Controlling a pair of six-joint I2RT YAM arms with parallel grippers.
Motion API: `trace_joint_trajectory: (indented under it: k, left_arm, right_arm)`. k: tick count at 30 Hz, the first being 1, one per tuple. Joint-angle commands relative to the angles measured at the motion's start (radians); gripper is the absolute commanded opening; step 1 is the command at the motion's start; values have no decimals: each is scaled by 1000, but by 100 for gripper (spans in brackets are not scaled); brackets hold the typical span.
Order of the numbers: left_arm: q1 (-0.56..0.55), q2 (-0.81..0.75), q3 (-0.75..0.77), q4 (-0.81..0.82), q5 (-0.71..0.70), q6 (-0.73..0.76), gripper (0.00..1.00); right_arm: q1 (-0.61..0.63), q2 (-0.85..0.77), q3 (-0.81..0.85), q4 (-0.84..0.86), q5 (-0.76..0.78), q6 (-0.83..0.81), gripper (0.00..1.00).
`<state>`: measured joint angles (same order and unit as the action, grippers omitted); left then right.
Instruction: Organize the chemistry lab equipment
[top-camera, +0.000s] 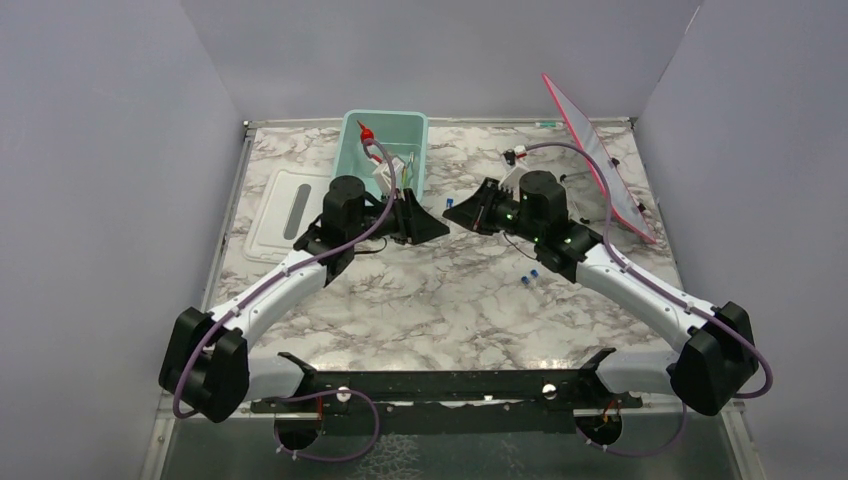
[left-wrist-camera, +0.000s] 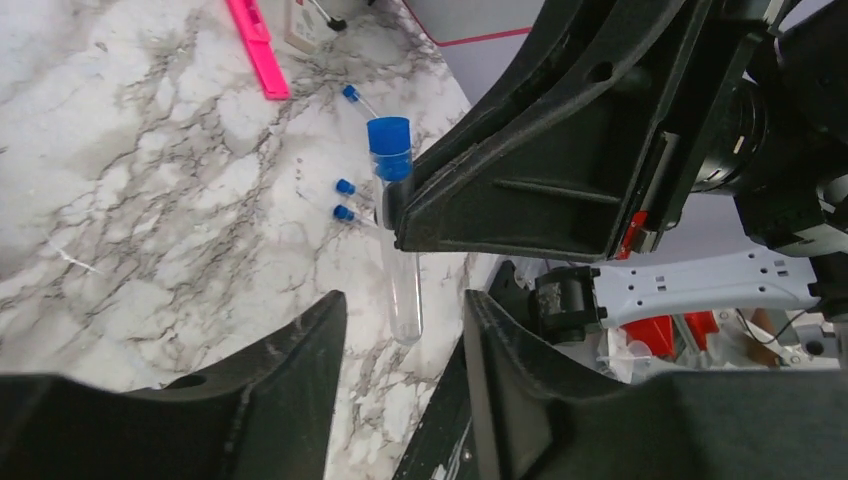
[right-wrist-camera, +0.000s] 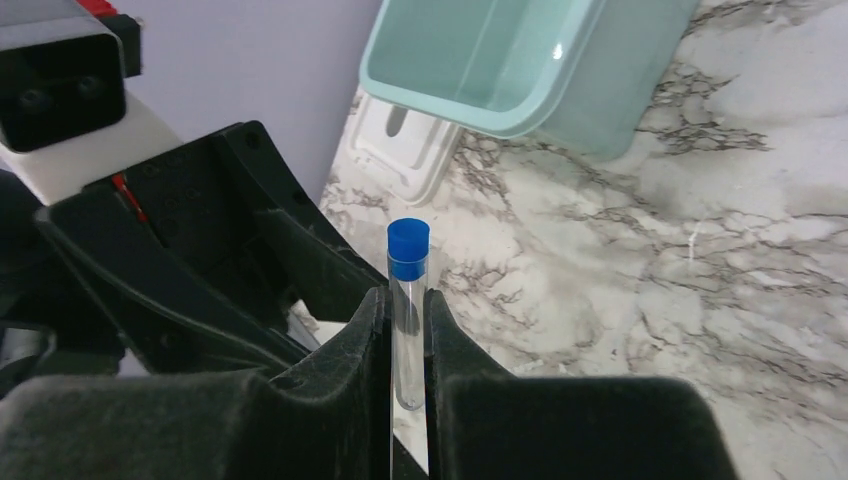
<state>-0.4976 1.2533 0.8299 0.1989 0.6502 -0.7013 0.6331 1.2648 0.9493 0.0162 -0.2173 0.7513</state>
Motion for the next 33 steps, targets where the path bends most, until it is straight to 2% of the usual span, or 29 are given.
trace_joint_trajectory:
  k: [1, 6, 8, 10, 12, 15, 18, 23, 29, 33]
  left_arm:
    - [-36, 33, 10, 96, 29, -19, 43]
    - [-47, 45, 12, 90, 20, 14, 29]
    - [-48, 44, 17, 79, 16, 42, 18]
    - [-47, 40, 31, 52, 16, 95, 8]
    - [-47, 37, 53, 7, 17, 176, 3]
    - [-47, 34, 90, -63, 42, 299, 1]
    - [-47, 26, 123, -123, 98, 404, 1]
    - [-47, 18, 157, -207, 107, 518, 1]
    - [-47, 29, 199, -309, 108, 613, 1]
    - [-47, 26, 209, -340, 119, 642, 2]
  right_arm:
    - [2, 3, 35, 88, -86, 75, 8]
    - [2, -4, 31, 102, -105, 92, 9]
    - [3, -7, 34, 93, -108, 86, 9]
    - [2, -12, 42, 73, -111, 75, 12]
    - [2, -24, 45, 55, -107, 54, 19]
    - [2, -34, 71, 6, -102, 23, 30]
    - [2, -20, 125, -88, -100, 10, 35]
    - [1, -19, 155, -155, -101, 18, 35]
    - [2, -22, 184, -181, -124, -16, 25]
    - [2, -7, 203, -207, -124, -27, 28]
